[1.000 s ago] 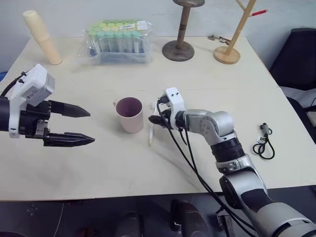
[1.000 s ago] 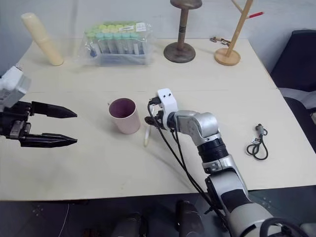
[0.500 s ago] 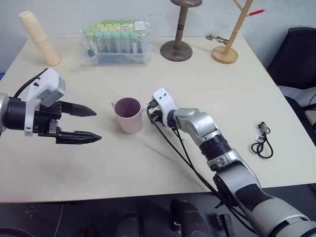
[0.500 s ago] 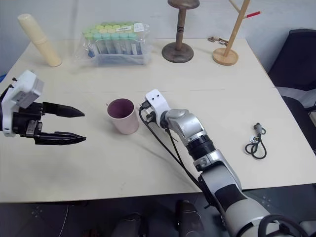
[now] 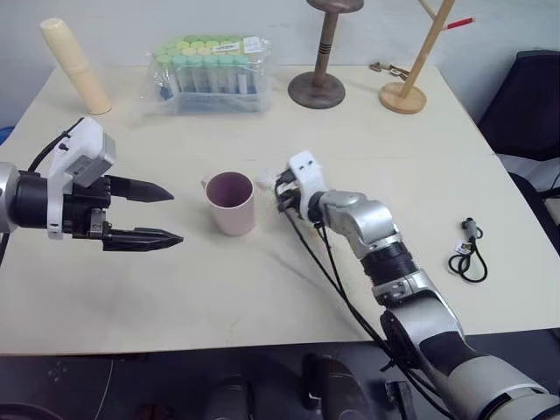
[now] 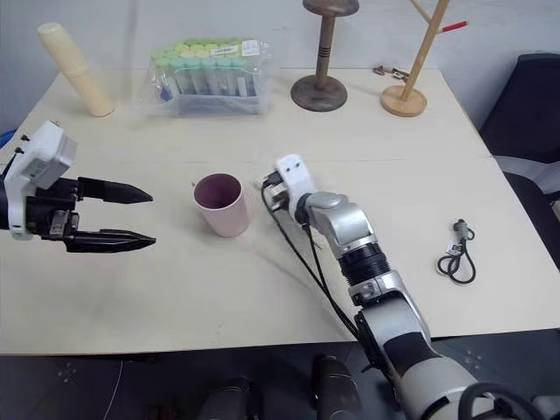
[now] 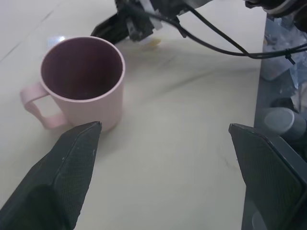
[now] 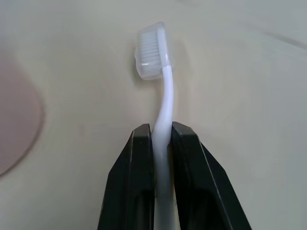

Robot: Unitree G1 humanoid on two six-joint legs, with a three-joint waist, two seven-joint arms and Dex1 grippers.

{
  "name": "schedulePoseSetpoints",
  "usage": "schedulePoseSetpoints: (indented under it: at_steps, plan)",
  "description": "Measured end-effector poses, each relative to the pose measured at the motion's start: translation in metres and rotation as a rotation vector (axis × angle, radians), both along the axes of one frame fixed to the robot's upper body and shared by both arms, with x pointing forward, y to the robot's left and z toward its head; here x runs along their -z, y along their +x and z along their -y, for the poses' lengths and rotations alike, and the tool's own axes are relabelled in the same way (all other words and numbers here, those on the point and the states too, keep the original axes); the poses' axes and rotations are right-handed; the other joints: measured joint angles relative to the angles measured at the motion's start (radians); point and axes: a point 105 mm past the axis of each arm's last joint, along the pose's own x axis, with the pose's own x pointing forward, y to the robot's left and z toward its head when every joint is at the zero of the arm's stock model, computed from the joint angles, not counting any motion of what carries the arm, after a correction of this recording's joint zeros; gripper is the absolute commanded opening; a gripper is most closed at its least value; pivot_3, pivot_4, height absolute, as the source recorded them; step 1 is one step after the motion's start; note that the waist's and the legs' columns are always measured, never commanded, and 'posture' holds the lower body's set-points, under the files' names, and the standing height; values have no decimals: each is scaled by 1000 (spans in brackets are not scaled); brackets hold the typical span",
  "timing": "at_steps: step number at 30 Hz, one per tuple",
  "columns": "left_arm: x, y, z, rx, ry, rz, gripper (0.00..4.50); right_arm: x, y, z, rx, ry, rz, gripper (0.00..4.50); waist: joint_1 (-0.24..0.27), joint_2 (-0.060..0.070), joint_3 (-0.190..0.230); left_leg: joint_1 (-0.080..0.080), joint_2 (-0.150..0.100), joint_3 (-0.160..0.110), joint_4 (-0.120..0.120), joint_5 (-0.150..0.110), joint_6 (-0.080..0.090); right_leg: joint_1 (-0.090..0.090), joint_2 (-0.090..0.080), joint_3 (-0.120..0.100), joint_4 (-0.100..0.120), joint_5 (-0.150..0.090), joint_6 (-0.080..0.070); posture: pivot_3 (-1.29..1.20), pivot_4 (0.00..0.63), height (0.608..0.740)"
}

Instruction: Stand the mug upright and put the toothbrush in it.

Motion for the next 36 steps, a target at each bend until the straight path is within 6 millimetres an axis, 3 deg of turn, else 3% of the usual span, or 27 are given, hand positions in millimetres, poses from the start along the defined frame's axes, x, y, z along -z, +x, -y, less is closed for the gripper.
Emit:
schedulePoseSetpoints:
  at_steps: [2,6,8,10,16,26,36]
  plan:
    - [-1,2,-9,-52,-29,7,4500,-27,3,-3,10,134,54,173,-6,1,0,0,1,1,-1,0,-1,-1,1,0,0,0,0,0,150,740]
    - [-6,1,-20,-113,-51,35,4500,-108,-13,-39,-117,355,233,173,-35,1,1,1,1,1,-4,1,-2,-4,1,0,2,-1,-2,0,150,740]
    - [-5,0,-23,-132,-52,36,4500,-135,-29,-58,-208,444,284,173,-42,1,1,1,1,0,-5,1,-2,-4,1,-1,3,-2,-3,0,150,740]
    - [-4,1,-26,-150,-56,40,4500,-145,-42,-74,-280,505,285,173,-47,1,1,1,1,0,-5,1,-2,-4,1,-1,3,-2,-3,0,150,740]
    - [-7,1,-29,-183,-72,70,4500,-128,-64,-123,-416,484,242,173,-49,1,1,0,0,-2,-4,1,-2,-3,0,-1,4,-2,-3,0,150,740]
    - [-5,-3,-27,-205,-76,72,4500,-99,-51,-133,-366,402,312,173,-57,1,1,0,0,-4,-4,1,-2,-3,1,-1,4,-2,-3,0,150,740]
    - [-6,-4,-23,-208,-79,80,4500,-99,-69,-151,-494,407,326,173,-56,1,1,0,0,-5,-3,1,-2,-3,1,-1,4,-2,-3,0,150,740]
